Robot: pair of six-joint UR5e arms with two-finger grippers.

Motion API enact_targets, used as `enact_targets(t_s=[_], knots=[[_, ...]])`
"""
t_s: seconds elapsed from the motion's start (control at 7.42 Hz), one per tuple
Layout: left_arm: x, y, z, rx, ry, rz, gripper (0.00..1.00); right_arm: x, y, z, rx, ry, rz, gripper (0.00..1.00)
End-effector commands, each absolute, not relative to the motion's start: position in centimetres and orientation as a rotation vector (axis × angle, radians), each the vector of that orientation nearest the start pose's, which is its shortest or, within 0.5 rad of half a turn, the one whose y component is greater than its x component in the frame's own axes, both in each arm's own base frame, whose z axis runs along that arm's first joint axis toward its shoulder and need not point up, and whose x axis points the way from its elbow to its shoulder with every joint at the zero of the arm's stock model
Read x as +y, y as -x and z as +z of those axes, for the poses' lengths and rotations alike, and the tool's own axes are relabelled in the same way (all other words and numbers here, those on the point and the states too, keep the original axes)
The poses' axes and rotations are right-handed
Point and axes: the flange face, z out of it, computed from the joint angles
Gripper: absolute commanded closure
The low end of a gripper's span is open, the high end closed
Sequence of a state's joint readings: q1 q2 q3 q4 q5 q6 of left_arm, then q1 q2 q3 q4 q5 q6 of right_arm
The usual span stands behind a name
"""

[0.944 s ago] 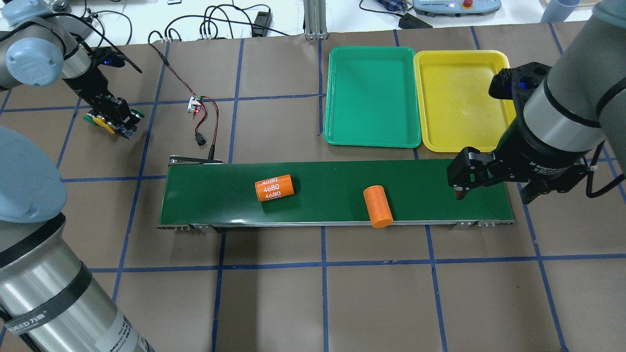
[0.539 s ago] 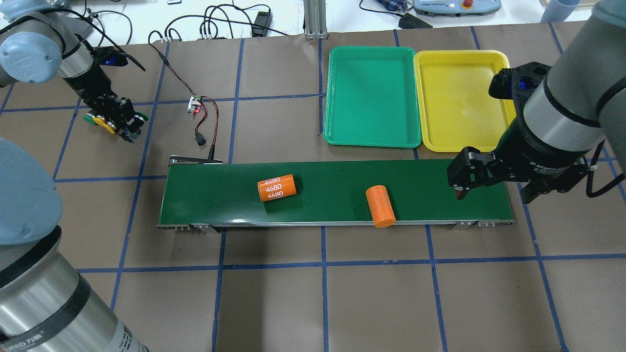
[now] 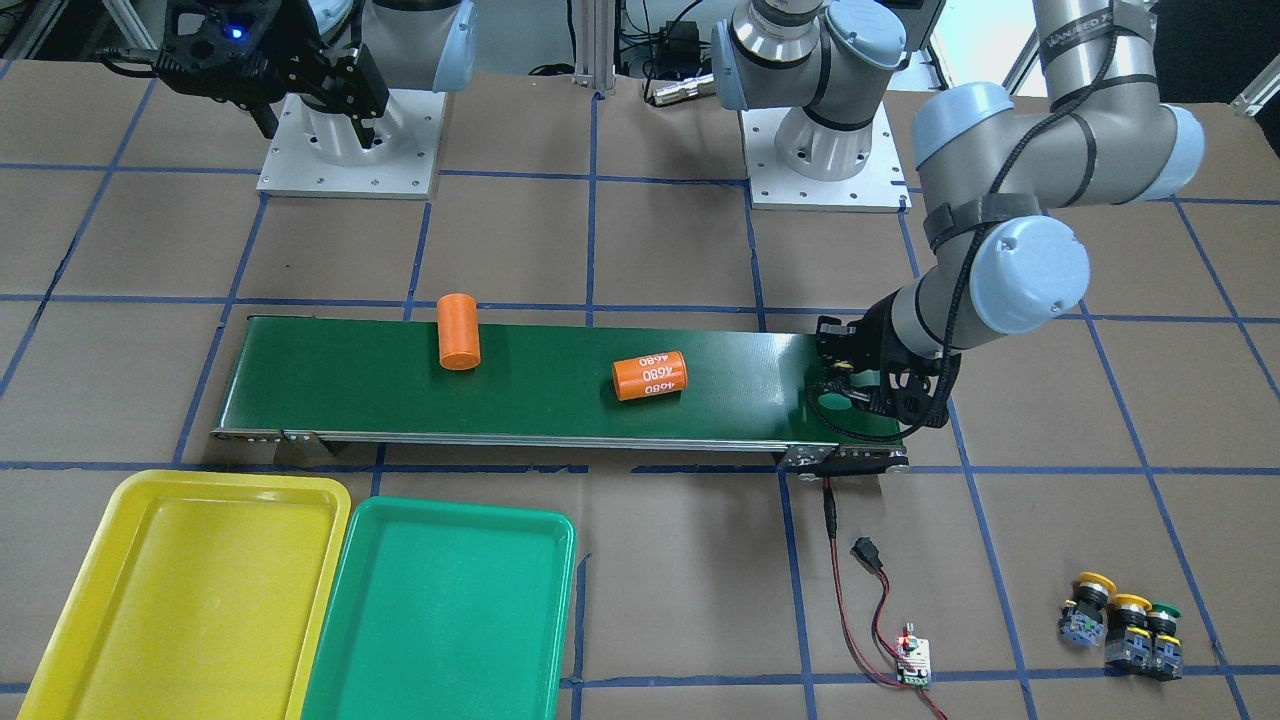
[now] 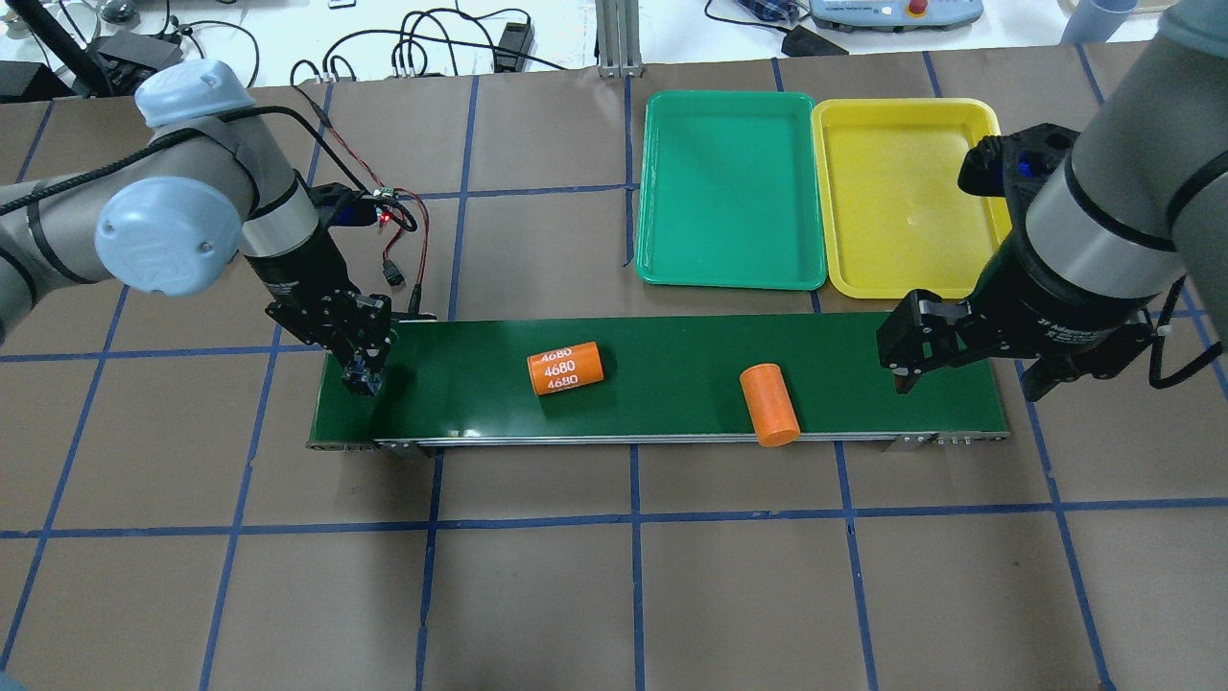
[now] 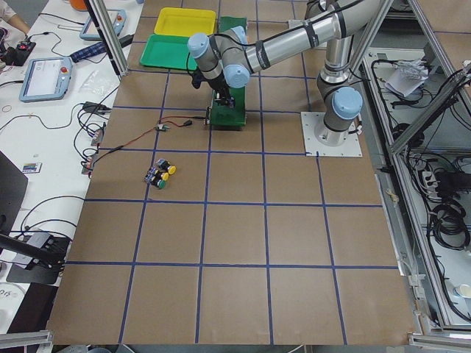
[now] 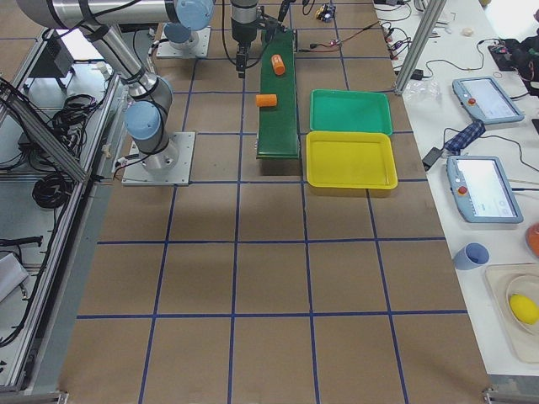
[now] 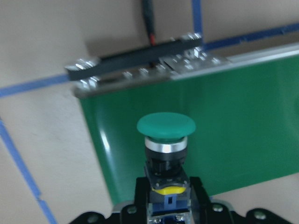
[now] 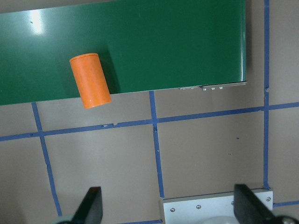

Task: Sort buttons by color to trays
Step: 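Place the green button upright on the belt with the left gripper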

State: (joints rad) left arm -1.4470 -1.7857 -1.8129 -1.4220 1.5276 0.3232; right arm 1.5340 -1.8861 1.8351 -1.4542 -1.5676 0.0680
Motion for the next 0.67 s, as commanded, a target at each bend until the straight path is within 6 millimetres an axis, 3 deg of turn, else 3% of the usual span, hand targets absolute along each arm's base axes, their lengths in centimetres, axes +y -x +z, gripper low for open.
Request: enact_targets(t_s=[0.0, 0.13, 0.27, 0.4, 0.54], knots=[[-51.6, 8.6, 27.5, 3.194, -0.309, 0.389, 0.12, -35.7, -12.1, 48.1, 3.134, -0.166, 0.101, 0.0], [-51.3, 8.6, 26.5, 3.196, -0.286, 0.417, 0.02, -35.7, -12.1, 48.1, 3.134, -0.166, 0.101, 0.0], [-51.8, 8.6, 27.0, 3.2, -0.286, 0.36, 0.0, -35.7, -12.1, 48.1, 3.132, -0.166, 0.101, 0.0], [-52.1, 8.6, 28.0, 3.204, -0.289, 0.315, 0.0, -35.7, -12.1, 48.1, 3.134, -0.166, 0.101, 0.0], [-54.1, 6.7, 30.8, 3.198, -0.256, 0.232, 0.0, -35.7, -12.1, 48.1, 3.134, -0.166, 0.101, 0.0]])
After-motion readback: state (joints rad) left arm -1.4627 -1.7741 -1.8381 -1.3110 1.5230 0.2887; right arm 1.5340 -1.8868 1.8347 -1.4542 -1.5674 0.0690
